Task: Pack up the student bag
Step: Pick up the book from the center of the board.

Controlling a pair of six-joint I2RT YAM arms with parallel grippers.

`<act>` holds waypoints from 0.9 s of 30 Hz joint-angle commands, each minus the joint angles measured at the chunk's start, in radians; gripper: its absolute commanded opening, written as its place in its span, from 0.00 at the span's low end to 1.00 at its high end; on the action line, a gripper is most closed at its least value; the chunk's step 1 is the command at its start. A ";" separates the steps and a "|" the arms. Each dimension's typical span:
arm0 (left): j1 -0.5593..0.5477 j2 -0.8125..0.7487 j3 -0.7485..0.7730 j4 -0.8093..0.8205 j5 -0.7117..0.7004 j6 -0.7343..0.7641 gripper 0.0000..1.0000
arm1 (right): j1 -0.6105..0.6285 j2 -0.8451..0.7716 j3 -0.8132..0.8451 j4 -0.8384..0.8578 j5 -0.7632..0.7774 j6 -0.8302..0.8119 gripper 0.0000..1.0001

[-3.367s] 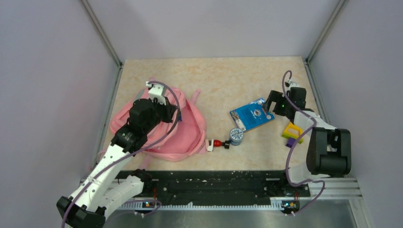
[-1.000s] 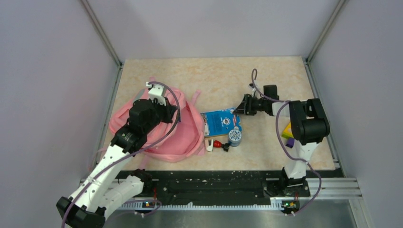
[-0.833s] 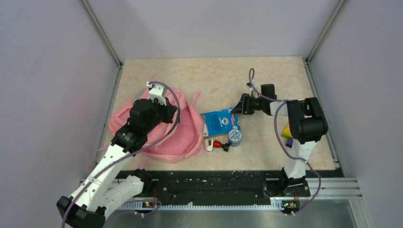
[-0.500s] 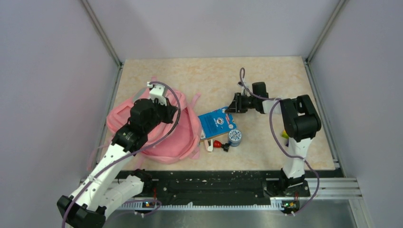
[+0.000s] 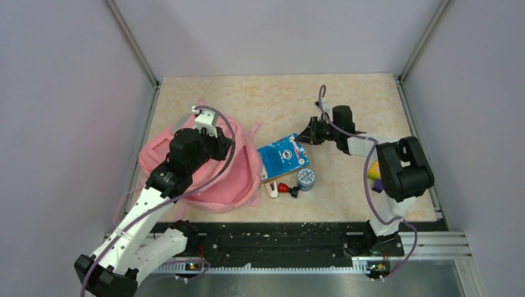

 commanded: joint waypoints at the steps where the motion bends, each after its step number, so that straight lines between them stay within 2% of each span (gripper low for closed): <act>1: -0.005 -0.003 0.005 0.125 0.053 0.040 0.46 | 0.015 -0.190 -0.017 0.141 0.073 0.057 0.00; 3: -0.008 0.006 0.010 0.131 0.098 0.075 0.73 | 0.016 -0.247 -0.019 0.152 0.098 0.063 0.00; 4: -0.009 0.011 0.014 0.132 0.121 0.085 0.81 | 0.016 -0.276 -0.018 0.156 0.116 0.065 0.00; 5: -0.010 0.013 0.018 0.133 0.140 0.092 0.85 | 0.016 -0.307 -0.018 0.156 0.139 0.064 0.00; 9: -0.012 0.021 0.030 0.177 0.277 0.101 0.87 | 0.016 -0.428 0.000 0.133 0.210 0.045 0.00; 11: -0.014 0.044 0.051 0.192 0.397 0.075 0.87 | 0.016 -0.475 0.026 0.103 0.216 0.032 0.00; 13: -0.014 0.076 0.072 0.203 0.460 0.038 0.87 | 0.015 -0.517 0.048 0.079 0.212 0.024 0.00; 18: -0.013 0.110 0.066 0.243 0.472 -0.027 0.88 | 0.016 -0.621 0.051 0.068 0.197 0.030 0.00; 27: -0.014 0.094 0.079 0.263 0.565 0.060 0.87 | 0.018 -0.672 0.034 0.055 -0.016 0.078 0.00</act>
